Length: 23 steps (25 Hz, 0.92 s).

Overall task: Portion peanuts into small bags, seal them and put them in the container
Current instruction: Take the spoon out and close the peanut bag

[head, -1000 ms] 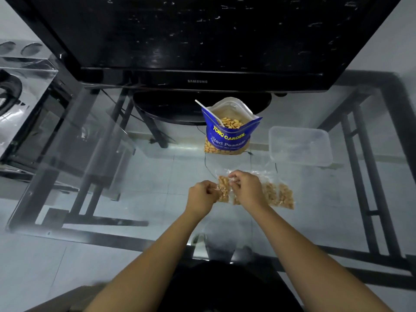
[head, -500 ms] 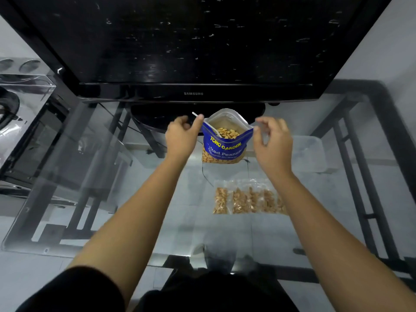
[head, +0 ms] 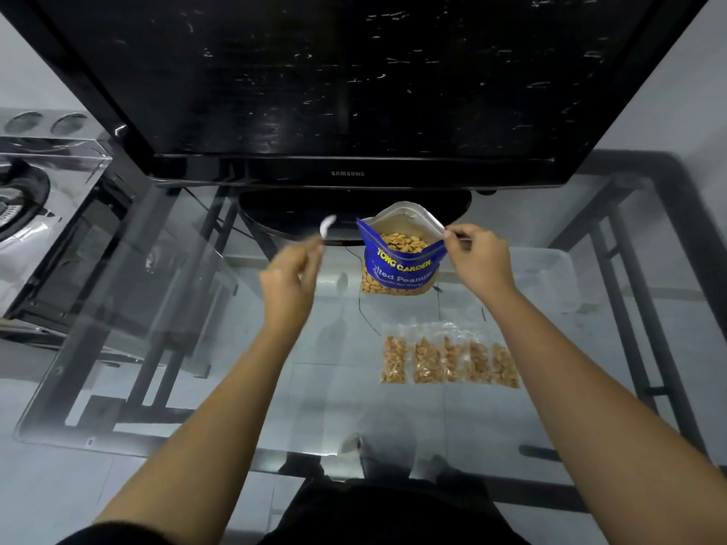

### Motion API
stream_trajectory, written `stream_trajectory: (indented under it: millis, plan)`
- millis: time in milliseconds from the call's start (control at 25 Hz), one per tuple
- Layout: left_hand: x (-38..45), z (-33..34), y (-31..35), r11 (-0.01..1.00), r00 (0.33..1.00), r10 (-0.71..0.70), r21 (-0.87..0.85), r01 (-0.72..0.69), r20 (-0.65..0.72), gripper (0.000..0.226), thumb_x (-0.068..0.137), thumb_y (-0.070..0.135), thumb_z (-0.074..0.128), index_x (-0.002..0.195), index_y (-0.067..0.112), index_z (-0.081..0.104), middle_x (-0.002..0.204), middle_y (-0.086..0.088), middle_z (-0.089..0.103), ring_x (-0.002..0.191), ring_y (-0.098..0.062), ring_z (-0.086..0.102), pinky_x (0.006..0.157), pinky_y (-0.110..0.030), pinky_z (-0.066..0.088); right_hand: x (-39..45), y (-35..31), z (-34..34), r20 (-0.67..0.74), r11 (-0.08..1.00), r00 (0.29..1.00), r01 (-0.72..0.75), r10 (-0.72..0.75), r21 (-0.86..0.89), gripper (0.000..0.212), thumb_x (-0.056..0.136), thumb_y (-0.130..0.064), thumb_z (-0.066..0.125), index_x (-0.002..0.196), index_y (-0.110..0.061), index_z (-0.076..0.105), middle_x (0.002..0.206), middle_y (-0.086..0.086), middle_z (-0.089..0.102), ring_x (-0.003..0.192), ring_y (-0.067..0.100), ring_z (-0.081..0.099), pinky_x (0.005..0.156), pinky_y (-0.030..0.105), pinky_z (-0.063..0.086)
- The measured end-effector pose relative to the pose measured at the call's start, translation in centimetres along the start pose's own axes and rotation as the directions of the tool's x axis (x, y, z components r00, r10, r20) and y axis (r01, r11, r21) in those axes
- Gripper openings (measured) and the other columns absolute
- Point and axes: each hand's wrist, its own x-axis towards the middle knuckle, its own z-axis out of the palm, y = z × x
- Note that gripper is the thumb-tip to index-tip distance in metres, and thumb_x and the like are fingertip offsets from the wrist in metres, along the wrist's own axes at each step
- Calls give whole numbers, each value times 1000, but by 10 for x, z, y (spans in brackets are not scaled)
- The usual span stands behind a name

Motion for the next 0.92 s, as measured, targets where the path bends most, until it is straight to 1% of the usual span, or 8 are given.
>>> stream_trajectory:
  millis: [120, 320, 480, 560, 640, 720, 800, 920]
  plan:
    - [-57, 12, -56, 938, 921, 151, 244, -248, 359, 31, 87, 23, 52, 100, 2, 70, 96, -16, 72, 81, -29, 70, 70, -30, 56, -1, 1, 2, -7, 1000, 1000, 5, -5, 13, 27, 94, -25, 51, 109, -8, 65, 107, 9, 69, 96, 18, 64, 70, 19, 42]
    - [-93, 20, -82, 881, 832, 169, 297, -368, 528, 35, 73, 9, 70, 105, -3, 66, 97, -19, 71, 79, -35, 68, 67, -40, 60, 1, 3, 0, 9, 1000, 1000, 10, -10, 15, 29, 93, -27, 51, 111, -8, 64, 109, 9, 69, 96, 16, 63, 67, 13, 41]
    - [-85, 15, -73, 890, 835, 128, 310, -335, 536, 44, 82, 28, 59, 113, -3, 62, 105, -21, 68, 89, -36, 66, 77, -45, 58, 3, 5, -1, 32, 1000, 999, 19, -19, 4, 29, 93, -26, 51, 111, -8, 64, 109, 9, 68, 96, 15, 62, 61, 4, 35]
    - [-47, 19, -51, 948, 913, 44, 270, -166, 406, 51, 85, 34, 52, 121, -2, 56, 116, -22, 63, 103, -36, 61, 91, -43, 51, 6, 4, -3, 49, 1000, 998, 26, -25, -1, 28, 93, -26, 52, 111, -8, 64, 109, 9, 68, 97, 16, 62, 67, 11, 40]
    - [12, 25, -24, 989, 927, -14, 144, -43, 375, 56, 85, 27, 60, 133, 3, 45, 129, -20, 52, 116, -31, 53, 100, -40, 43, 8, 4, -6, 63, 999, 997, 49, -48, -11, 29, 92, -26, 53, 112, -9, 63, 110, 8, 68, 101, 16, 62, 75, 17, 43]
    - [65, 33, -1, 991, 808, 29, 91, -102, 588, 68, 83, 22, 67, 141, 8, 35, 139, -15, 43, 126, -24, 44, 105, -30, 35, 11, 5, -11, 141, 996, 987, 70, -76, 45, 32, 91, -24, 55, 121, -12, 58, 115, 4, 64, 108, 14, 58, 83, 19, 43]
    - [93, 38, 10, 947, 621, 104, 113, -299, 777, 56, 83, 19, 67, 134, 9, 46, 131, -14, 52, 120, -23, 50, 99, -26, 37, 13, 6, -18, 316, 992, 943, 71, -102, 109, 44, 88, -22, 61, 130, -18, 50, 118, -2, 60, 112, 9, 53, 90, 21, 42]
    - [108, 37, 6, 892, 508, 234, 25, -452, 829, 30, 84, 14, 65, 112, 4, 64, 108, -15, 67, 98, -18, 61, 83, -26, 48, 17, 11, -18, 375, 987, 913, 159, -160, 33, 53, 78, -22, 73, 128, -24, 54, 106, -6, 64, 102, 4, 56, 85, 14, 41]
